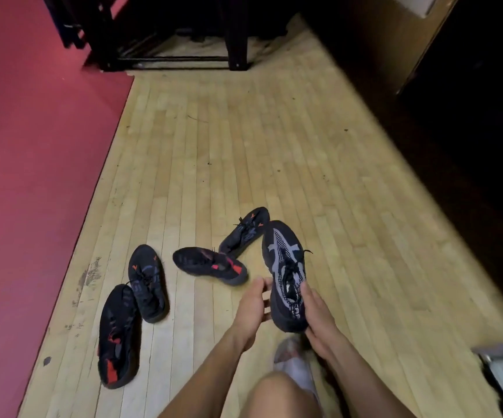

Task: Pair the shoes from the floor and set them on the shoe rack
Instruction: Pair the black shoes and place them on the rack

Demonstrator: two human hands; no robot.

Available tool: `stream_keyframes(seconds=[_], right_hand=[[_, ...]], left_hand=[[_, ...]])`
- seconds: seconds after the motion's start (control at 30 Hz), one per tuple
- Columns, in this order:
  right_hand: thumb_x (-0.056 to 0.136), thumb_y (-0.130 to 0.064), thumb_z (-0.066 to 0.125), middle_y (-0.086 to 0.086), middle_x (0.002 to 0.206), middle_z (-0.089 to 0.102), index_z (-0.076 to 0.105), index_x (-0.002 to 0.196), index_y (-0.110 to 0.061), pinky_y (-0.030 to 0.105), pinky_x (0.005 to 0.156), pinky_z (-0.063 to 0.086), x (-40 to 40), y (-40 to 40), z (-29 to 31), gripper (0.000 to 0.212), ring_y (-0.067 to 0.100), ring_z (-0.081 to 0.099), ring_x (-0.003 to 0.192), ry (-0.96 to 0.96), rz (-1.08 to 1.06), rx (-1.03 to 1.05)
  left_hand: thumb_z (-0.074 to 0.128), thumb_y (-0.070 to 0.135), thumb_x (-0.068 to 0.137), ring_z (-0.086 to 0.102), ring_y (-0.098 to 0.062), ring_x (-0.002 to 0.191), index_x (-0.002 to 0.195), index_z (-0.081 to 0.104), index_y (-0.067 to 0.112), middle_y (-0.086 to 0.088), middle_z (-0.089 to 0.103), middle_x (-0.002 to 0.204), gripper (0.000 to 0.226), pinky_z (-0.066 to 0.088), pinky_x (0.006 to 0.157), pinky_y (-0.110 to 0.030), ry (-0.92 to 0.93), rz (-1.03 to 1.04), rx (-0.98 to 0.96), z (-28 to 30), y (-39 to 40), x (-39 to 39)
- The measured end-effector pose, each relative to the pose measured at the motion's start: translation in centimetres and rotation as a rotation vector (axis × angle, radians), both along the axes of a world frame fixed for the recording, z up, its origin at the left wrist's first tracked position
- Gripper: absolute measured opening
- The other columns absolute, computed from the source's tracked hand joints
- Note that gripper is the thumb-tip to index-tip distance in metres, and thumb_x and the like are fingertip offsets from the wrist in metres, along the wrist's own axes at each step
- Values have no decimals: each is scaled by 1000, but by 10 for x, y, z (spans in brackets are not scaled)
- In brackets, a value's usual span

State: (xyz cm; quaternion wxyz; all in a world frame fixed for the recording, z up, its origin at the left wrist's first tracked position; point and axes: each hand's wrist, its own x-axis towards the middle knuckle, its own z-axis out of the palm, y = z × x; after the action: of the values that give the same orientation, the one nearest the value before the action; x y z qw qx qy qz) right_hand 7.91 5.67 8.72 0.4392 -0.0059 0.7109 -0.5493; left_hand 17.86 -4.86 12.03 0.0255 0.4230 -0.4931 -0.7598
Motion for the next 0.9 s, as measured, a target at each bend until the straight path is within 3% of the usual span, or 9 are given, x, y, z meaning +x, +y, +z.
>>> stream_keyframes(seconds=[0.17,0.37,0.57,0.77,0.9], right_hand=[[102,-44,43,6,124,66,51,129,-18,34,86,55,-17,46,74,38,19,65,111,108,-218,-147],[99,-54,45,-1,119,69,55,116,-29,51,99,51,-31,125,142,32,19,65,112,276,-396,-181],[103,-46,40,0,111,67,51,112,-25,30,79,51,-24,210,196,26,15,64,102,465,-495,-178],[102,-47,40,-4,108,67,49,117,-21,26,77,47,3,292,228,31,8,63,96,547,-618,-178],[104,-40,41,-7,106,64,50,113,-20,18,76,47,25,342,247,24,1,61,94,604,-699,-179]], left_hand=[[20,40,107,65,-14,108,121,65,27,10,70,118,49,51,84,-29,160,-77,-12,75,41,-44],[23,37,107,65,-13,105,119,65,25,7,72,114,45,51,85,-31,308,-213,-21,141,116,-75],[27,36,106,66,-17,108,122,63,24,1,70,118,41,50,81,-32,419,-318,-43,182,200,-81],[32,34,105,65,-21,109,116,65,21,-3,70,117,38,50,92,-43,475,-413,-52,215,281,-71],[31,31,105,69,-13,93,109,66,18,-4,73,109,37,51,78,-32,529,-478,-50,235,334,-61]])
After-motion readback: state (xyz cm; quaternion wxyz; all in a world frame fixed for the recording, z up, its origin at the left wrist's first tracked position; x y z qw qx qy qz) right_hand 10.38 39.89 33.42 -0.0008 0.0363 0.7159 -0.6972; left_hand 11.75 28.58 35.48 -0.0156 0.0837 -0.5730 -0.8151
